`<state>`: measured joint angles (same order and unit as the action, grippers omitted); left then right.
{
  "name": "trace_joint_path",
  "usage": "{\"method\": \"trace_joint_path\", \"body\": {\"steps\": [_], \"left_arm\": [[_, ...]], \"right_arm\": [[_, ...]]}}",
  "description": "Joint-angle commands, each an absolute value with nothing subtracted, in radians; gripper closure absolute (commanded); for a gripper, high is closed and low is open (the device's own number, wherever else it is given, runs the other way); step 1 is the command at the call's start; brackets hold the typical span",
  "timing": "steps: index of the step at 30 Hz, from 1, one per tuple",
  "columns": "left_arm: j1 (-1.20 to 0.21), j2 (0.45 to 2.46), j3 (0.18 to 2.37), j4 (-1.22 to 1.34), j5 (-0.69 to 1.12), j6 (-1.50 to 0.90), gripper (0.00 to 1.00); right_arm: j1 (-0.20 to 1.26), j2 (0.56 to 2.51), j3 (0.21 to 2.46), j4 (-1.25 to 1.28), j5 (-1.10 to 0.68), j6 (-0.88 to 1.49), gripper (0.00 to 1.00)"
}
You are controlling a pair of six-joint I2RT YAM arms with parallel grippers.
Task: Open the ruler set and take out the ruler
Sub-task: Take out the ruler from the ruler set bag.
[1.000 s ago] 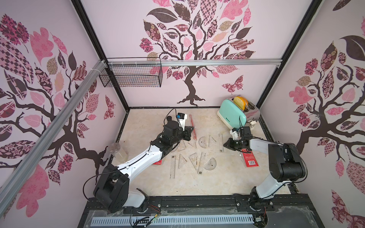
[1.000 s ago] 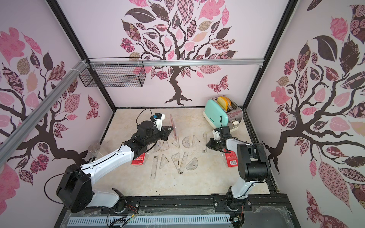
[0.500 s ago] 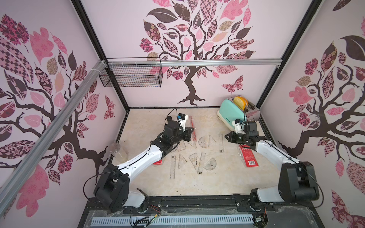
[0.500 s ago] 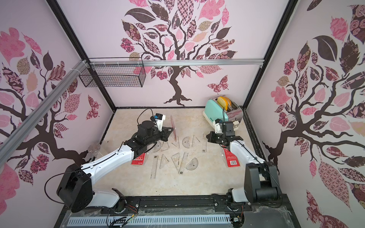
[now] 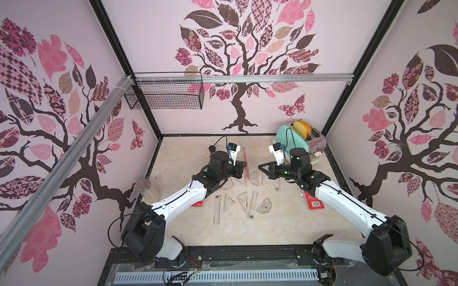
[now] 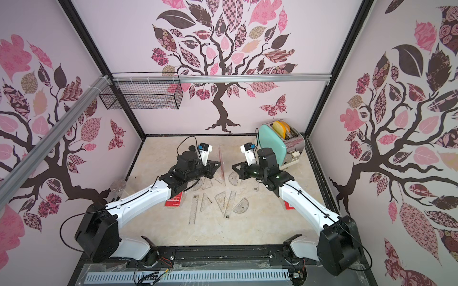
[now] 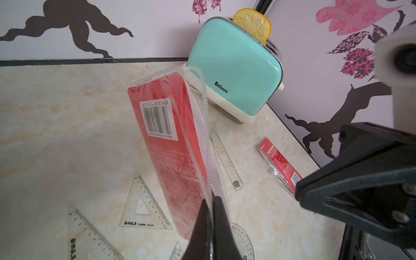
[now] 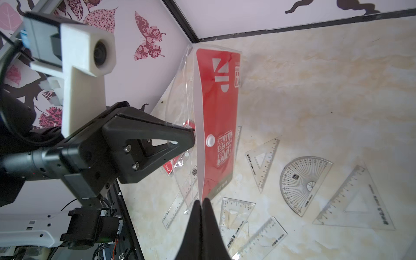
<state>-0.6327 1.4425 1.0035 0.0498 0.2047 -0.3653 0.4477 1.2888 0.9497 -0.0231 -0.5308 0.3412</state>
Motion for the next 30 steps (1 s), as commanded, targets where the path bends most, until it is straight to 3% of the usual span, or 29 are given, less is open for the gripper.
{"method": "trace_joint_path", "body": {"steps": [1, 12, 30], "left_arm": [[-0.647, 1.453, 1.040, 0.048, 0.216, -0.347, 1.00], [-0.682, 1.489, 1.077, 0.045, 0.221, -0.345, 1.00], [-0.690, 1.435, 1.068, 0.038, 0.225, -0.337, 1.00]], "right_arm": [[0.470, 1.311, 0.998, 0.017, -0.548, 0.357, 1.00], [0.494, 1.345, 1.023, 0.012, -0.545, 0.353, 1.00], [0.494, 1.363, 1.046, -0.073, -0.388, 0.309, 1.00]]}}
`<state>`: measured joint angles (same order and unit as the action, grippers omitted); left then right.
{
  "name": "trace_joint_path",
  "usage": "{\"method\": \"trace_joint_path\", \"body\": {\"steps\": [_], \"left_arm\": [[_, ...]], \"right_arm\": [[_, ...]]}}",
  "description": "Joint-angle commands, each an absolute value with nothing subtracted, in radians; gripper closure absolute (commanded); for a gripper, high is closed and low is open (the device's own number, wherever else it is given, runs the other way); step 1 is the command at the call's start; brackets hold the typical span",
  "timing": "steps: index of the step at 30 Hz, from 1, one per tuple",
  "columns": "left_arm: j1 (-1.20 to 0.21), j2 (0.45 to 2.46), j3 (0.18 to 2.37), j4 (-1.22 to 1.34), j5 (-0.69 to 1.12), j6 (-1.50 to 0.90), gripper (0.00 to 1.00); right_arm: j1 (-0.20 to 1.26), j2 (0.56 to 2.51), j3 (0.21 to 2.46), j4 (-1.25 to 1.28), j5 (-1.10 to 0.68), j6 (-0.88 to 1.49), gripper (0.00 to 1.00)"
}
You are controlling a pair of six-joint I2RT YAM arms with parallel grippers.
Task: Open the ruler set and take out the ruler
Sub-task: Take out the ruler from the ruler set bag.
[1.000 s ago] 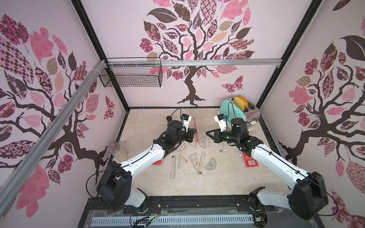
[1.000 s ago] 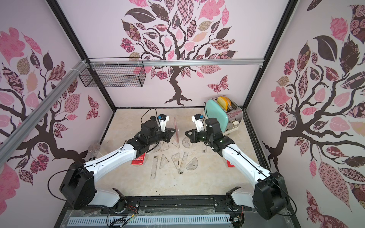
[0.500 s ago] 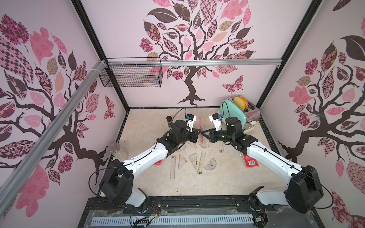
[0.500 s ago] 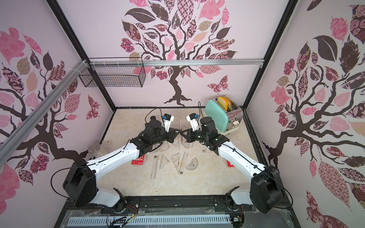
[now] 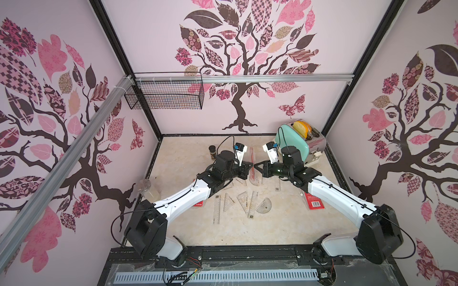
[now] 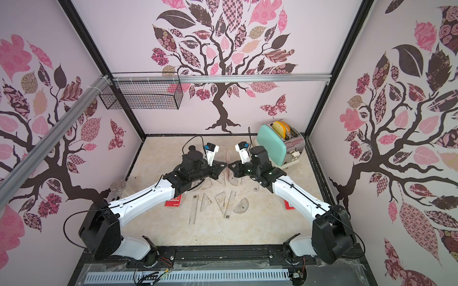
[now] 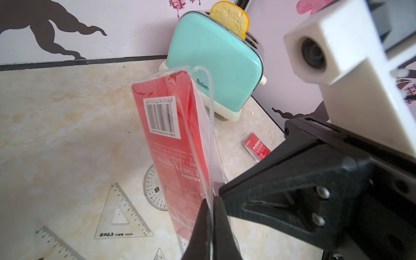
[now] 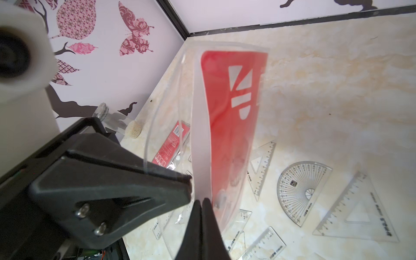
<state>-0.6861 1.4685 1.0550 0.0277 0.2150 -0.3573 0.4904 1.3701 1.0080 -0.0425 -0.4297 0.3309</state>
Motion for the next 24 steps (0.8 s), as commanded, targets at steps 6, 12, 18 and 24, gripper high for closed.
{"method": "trace_joint_path", "body": {"steps": [6, 12, 18, 24], "left_arm": [[-0.692, 1.424, 1.073, 0.046, 0.236, -0.339, 1.00], [-0.703, 1.430, 1.089, 0.051, 0.241, -0.337, 1.00], [-0.712, 1.432, 1.099, 0.080, 0.248, -0.341, 1.00], [-0.727, 1.422, 1.097, 0.124, 0.268, -0.352, 1.00]], "right_arm": [[0.495, 1.378, 1.058, -0.094, -0.375, 0.297, 1.00], [0.501, 1.404, 1.084, -0.124, -0.383, 0.286, 1.00], [0.533, 1.423, 1.105, -0.160, -0.350, 0.276, 0.81], [0.559, 1.446, 1.113, -0.184, -0.322, 0.271, 0.67]]}}
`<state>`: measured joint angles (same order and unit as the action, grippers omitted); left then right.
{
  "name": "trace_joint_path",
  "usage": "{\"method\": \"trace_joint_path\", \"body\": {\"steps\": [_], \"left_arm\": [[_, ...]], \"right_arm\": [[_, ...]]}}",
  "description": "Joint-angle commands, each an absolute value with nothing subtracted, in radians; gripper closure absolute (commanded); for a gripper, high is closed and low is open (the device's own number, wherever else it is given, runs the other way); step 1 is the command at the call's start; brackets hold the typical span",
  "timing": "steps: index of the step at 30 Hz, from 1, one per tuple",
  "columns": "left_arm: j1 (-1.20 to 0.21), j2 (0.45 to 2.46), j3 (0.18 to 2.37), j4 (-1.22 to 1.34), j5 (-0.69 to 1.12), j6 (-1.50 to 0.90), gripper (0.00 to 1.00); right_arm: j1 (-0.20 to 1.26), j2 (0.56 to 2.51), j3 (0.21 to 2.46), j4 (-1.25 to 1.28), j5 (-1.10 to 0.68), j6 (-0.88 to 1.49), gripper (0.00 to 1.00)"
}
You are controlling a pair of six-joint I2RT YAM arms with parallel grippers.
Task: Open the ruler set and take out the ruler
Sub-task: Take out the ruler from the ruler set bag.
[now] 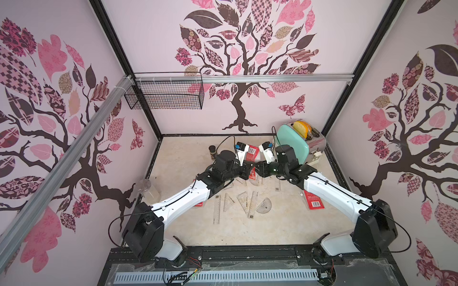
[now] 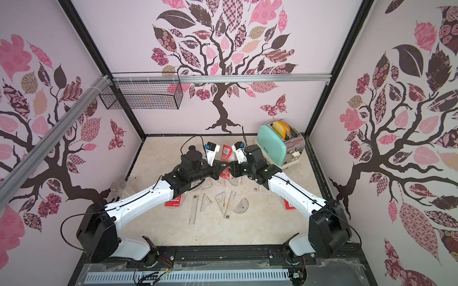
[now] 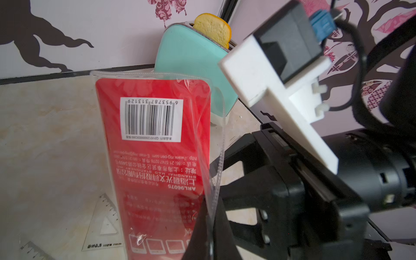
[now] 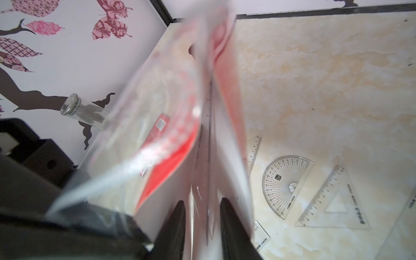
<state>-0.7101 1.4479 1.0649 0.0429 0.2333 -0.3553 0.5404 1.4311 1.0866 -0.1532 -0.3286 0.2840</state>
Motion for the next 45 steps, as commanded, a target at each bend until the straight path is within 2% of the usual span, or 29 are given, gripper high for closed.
{"method": "trace_joint_path", "body": {"steps": [1, 14, 26, 31, 45], "left_arm": [[-0.728, 1.420, 1.094, 0.134, 0.268, -0.355, 1.00], [-0.731, 1.355, 1.015, 0.288, 0.271, -0.395, 1.00], [-0.731, 1.342, 0.982, 0.346, 0.252, -0.394, 1.00], [-0.730, 1.329, 0.972, 0.334, 0.227, -0.376, 1.00], [-0.730, 1.301, 0.955, 0.259, 0.118, -0.319, 1.00]], "right_arm": [[0.562, 1.449, 1.110, -0.185, -0.322, 0.273, 0.66], [0.575, 1.469, 1.101, -0.182, -0.371, 0.288, 0.65], [0.588, 1.465, 1.094, -0.139, -0.506, 0.302, 0.86], [0.588, 1.455, 1.085, -0.118, -0.536, 0.313, 1.00], [0.586, 1.381, 1.097, -0.203, -0.359, 0.289, 1.00]]}}
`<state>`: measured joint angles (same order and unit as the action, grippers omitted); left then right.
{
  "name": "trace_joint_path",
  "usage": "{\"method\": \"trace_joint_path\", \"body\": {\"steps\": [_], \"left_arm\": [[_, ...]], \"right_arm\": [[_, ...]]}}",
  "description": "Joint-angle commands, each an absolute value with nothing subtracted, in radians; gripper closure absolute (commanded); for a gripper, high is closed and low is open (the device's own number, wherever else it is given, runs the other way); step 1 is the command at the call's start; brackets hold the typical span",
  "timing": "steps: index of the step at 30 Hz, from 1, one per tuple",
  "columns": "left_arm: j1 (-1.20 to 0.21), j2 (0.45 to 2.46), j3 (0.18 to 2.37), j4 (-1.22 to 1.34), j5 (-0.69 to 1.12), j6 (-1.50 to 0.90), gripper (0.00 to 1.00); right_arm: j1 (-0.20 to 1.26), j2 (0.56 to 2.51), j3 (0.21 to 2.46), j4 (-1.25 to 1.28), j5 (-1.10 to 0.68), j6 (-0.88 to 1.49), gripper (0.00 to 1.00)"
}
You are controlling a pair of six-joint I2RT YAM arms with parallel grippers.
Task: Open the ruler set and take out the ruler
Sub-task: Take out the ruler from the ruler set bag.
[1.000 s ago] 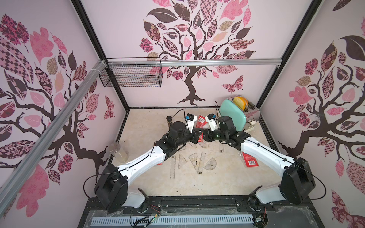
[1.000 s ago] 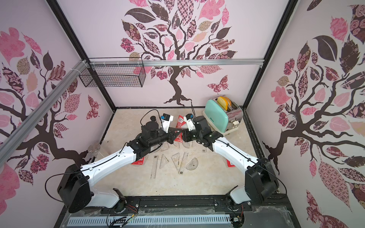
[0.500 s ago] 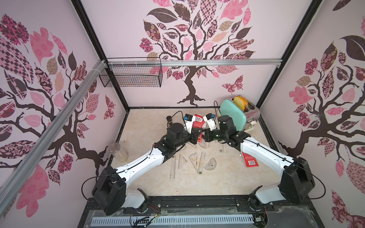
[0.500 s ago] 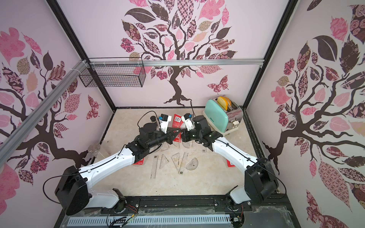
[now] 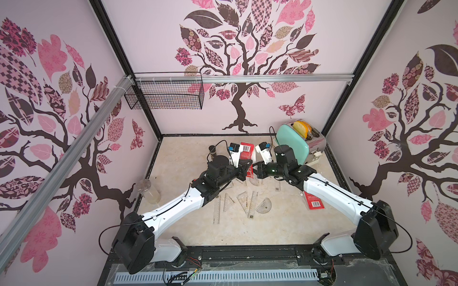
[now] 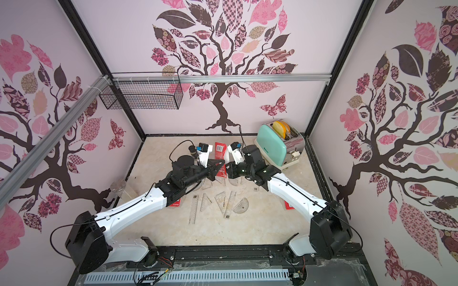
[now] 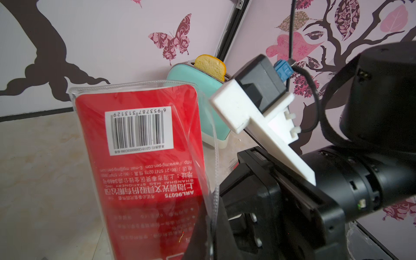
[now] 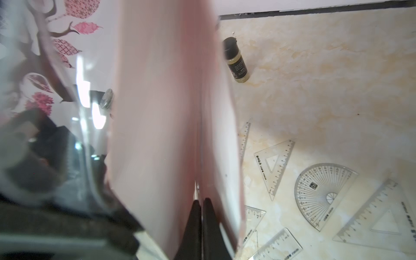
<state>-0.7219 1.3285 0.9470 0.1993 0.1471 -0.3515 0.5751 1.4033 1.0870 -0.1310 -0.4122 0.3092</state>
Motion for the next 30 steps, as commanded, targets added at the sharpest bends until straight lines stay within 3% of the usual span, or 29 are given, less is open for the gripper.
{"method": "trace_joint_path", "body": {"steps": [1, 18, 30], "left_arm": [[-0.731, 1.304, 0.957, 0.255, 0.115, -0.315, 1.00], [-0.730, 1.335, 0.963, 0.217, 0.098, -0.284, 1.00], [-0.729, 1.458, 1.088, 0.145, -0.017, -0.235, 1.00]], "right_arm": [[0.586, 1.374, 1.099, -0.211, -0.341, 0.288, 1.00], [0.584, 1.278, 1.104, -0.252, -0.205, 0.266, 1.00], [0.570, 1.245, 1.105, -0.314, -0.173, 0.248, 1.00]]}}
